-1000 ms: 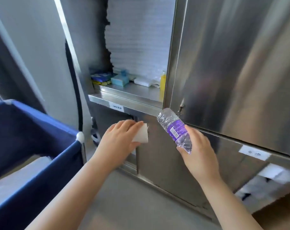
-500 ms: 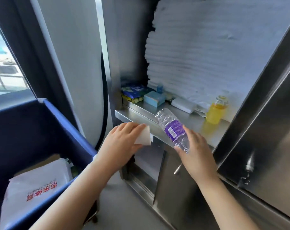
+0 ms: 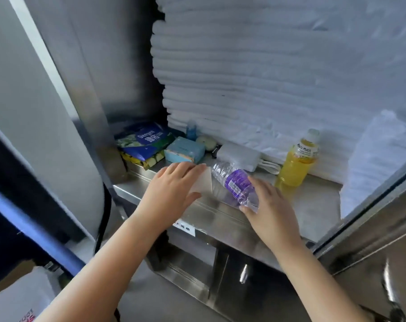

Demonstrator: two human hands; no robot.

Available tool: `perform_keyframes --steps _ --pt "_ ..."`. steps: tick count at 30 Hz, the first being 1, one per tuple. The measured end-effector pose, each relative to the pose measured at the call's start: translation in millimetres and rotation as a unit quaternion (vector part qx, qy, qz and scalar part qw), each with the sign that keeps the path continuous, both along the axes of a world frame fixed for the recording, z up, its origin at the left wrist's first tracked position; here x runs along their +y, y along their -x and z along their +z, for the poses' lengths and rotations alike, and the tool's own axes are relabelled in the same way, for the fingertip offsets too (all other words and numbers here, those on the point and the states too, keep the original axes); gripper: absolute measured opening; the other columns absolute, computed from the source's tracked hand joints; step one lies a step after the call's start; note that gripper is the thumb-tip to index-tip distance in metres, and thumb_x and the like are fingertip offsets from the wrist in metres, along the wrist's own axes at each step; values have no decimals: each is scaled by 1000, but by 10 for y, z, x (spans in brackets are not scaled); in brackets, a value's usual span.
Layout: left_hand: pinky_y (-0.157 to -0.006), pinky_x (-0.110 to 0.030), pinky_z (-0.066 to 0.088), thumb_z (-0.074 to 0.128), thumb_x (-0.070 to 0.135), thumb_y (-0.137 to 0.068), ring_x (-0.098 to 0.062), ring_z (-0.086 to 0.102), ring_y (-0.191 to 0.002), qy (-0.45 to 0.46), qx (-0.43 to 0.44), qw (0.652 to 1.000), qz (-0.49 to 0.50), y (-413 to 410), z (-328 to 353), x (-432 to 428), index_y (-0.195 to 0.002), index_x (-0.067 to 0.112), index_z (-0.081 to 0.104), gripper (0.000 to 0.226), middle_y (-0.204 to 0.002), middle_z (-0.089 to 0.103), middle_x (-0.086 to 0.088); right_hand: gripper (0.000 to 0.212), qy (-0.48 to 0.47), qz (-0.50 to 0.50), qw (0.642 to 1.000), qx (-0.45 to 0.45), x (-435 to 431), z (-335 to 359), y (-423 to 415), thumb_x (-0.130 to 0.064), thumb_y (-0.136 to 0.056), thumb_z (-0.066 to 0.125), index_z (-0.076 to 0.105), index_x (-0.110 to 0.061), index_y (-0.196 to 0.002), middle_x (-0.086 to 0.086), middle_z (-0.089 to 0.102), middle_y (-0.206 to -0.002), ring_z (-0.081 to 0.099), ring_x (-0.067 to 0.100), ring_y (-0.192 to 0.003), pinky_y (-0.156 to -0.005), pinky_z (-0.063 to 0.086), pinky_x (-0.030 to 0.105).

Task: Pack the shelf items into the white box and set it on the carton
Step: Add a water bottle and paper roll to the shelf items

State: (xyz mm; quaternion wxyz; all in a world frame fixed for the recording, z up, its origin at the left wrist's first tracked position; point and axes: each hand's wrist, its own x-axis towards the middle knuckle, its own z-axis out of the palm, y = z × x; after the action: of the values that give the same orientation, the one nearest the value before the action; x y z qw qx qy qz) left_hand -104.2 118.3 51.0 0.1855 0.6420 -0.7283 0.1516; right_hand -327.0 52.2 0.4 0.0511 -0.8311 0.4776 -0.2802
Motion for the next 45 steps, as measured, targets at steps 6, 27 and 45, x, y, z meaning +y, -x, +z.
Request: perform_keyframes --steps 6,27,45 --pt "-89 -40 48 79 31 -70 -27 58 -106 -31 0 996 -80 -197 -198 -618 -131 17 52 68 -116 61 -3 71 -17 -49 998 25 -212 -9 -85 -33 -73 75 45 -26 -137 -8 51 -133 53 16 -114 -84 43 24" --pt "-88 -40 47 83 25 -66 -29 61 -97 -1 11 976 -219 -485 -567 -978 -125 12 59 65 -108 63 -4 69 -65 -178 982 13 96 -33 64 -22 -78 74 40 -29 -137 -10 46 -128 54 13 -104 -73 40 23" --pt "-89 -39 47 82 24 -67 -27 61 -96 -5 18 976 -215 -485 -584 -1002 -127 13 58 65 -107 64 -3 36 93 -150 961 -212 -100 961 -116 -21 -87 65 57 -23 -122 -4 56 -108 55 12 -92 -78 45 15"
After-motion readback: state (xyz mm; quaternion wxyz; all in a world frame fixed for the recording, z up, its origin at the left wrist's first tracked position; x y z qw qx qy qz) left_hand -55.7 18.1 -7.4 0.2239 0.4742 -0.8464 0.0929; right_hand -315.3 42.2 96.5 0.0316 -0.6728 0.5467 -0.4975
